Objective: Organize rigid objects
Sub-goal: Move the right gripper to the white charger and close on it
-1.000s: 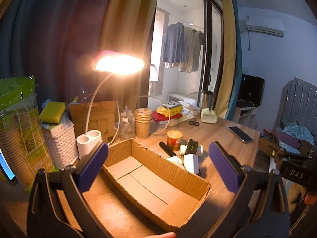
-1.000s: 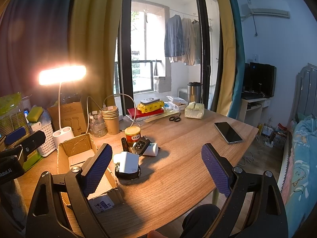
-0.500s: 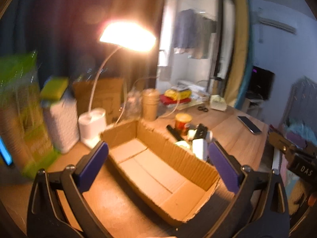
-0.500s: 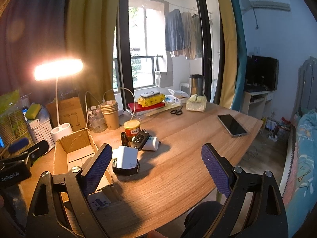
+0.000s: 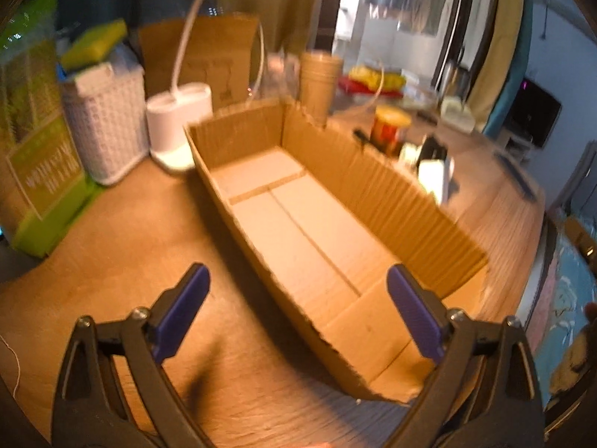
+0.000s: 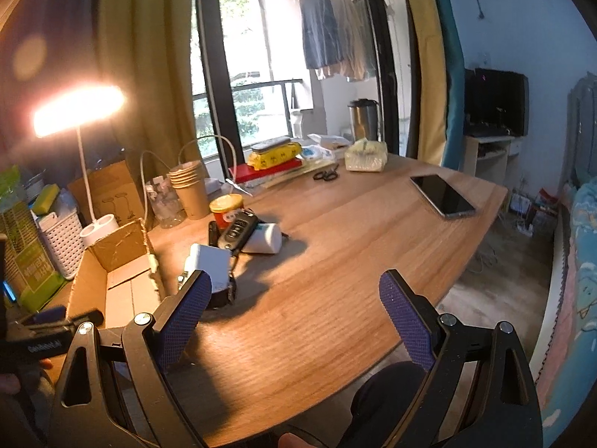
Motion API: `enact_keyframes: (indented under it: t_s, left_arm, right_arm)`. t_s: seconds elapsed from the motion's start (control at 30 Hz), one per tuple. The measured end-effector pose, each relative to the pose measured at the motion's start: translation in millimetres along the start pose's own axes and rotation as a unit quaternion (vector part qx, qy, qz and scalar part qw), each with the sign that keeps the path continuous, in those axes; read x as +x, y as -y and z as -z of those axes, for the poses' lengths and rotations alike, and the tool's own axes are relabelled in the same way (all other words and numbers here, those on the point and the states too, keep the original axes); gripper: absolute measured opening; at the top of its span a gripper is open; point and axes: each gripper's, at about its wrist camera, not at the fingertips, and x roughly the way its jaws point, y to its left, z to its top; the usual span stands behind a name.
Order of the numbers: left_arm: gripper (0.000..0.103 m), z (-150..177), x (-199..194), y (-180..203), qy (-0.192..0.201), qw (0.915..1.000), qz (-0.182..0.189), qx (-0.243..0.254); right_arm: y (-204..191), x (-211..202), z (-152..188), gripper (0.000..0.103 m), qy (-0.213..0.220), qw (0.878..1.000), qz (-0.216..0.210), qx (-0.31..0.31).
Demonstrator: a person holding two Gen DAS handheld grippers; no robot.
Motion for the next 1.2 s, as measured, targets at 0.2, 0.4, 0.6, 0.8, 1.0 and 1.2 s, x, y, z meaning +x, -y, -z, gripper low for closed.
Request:
enact_keyframes:
  t_s: [0.2, 0.4, 0.6, 0.8, 1.0, 1.2]
  left_arm:
    - [0.085, 5.7, 19.3, -6.6, -0.04, 0.999, 0.019, -0.004]
    - [0.049, -1.9, 14.4, -7.4, -0.047, 0.9971, 0.054, 0.026]
    - [0.03, -11.1, 11.4, -22.0, -0.052, 0.9952, 0.066, 0.052]
    - [0.027, -25.2, 17.7, -33.8, -0.042, 0.9945, 0.053, 0.081]
    - [0.023, -39.0, 26.3, -30.8, -0.027, 0.9896, 0.05, 0.132]
    - [0.023, -44.8, 33.3, -42.2, -0.015, 0.9907, 0.077, 0.112]
  right_arm:
    - [16.1, 2.8, 4.1, 0.094, -0.004, 1.0, 0.006, 0.017]
    - [14.4, 3.7, 5.9, 0.094, -0.005, 1.0, 0.001, 0.012]
    - [9.0, 8.7, 7.8, 0.094, -0.012, 1.0, -0.006, 0.008]
    - [0.9, 14.4, 8.7, 0.093, -0.019, 1.0, -0.013, 0.002]
    - [-6.7, 29.4, 4.4, 0.094, -0.028, 0.998, -0.048, -0.002]
    - [-23.2, 63.2, -6.2, 0.094, -0.051, 0.994, -0.1, -0.013]
